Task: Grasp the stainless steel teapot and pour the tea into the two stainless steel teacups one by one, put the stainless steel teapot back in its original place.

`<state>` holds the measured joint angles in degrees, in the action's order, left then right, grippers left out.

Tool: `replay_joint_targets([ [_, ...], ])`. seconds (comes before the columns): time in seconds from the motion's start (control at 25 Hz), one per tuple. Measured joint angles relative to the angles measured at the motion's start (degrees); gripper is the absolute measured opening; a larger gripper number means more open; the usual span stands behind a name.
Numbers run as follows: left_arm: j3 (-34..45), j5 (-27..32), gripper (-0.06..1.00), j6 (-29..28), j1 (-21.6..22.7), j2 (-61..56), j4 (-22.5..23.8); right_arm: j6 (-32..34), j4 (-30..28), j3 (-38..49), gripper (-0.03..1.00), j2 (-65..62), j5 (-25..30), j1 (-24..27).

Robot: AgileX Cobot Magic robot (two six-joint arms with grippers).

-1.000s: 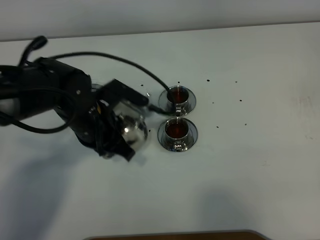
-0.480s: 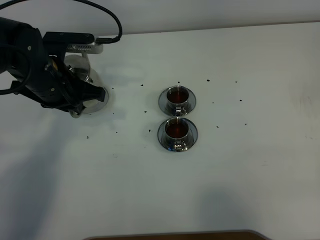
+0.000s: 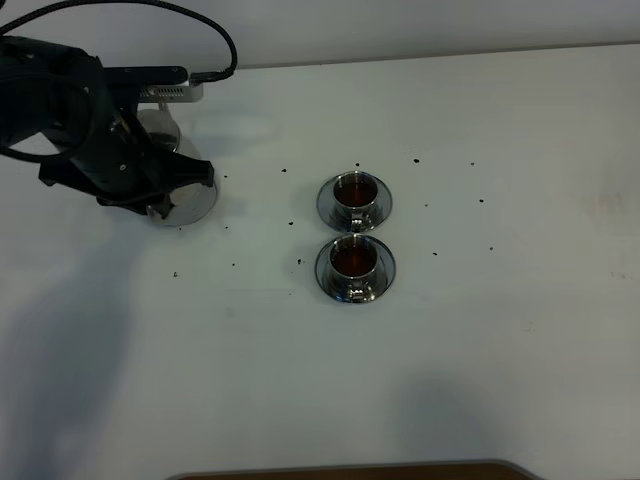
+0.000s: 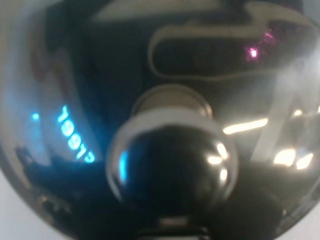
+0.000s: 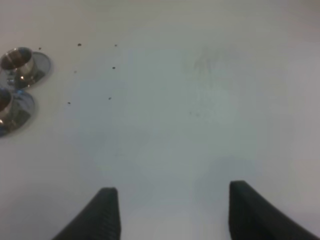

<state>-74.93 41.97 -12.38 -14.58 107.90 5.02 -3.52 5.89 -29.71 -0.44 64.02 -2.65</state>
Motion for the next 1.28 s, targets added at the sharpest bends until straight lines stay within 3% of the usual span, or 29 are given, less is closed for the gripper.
replay_joint_targets([
  [0.2,-7.31,5.83,0.24,0.00,0.09,5.54,0.00,0.00,0.00,0.00,0.48,0.00,0.00,0.00],
  [0.36,-8.29,7.14,0.24,0.15,0.09,7.30,0.16,0.00,0.00,0.00,0.48,0.00,0.00,0.00],
  [1.28,-8.31,2.78,0.24,1.34,0.69,10.83,2.55,0.00,0.00,0.00,0.48,0.00,0.00,0.00],
])
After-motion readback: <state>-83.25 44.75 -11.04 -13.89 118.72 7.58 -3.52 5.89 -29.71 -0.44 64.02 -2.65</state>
